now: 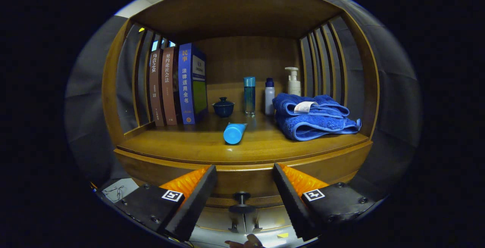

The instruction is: Pull open the drawer, take out the items inside it, and place them on the countertop above the cabinet.

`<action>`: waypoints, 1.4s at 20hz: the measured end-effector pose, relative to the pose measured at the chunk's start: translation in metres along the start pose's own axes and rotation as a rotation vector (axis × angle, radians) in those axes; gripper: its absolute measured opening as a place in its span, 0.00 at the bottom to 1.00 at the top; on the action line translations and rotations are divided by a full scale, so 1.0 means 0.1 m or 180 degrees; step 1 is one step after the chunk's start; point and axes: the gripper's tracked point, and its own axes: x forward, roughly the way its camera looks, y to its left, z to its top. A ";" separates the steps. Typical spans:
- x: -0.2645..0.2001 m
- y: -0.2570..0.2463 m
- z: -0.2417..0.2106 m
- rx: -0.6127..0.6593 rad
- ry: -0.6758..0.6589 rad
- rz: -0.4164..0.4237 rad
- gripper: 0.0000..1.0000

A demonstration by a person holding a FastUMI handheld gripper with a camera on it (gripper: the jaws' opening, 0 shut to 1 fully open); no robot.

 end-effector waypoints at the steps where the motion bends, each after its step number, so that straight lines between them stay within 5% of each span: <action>1: 0.00 0.00 0.00 -0.0005 0.0008 -0.0006 0.99; 8: -0.11 0.01 0.07 -0.0054 0.0078 -0.0033 0.99; 28: -1.76 0.13 1.64 -0.0315 -0.0740 -0.0001 0.99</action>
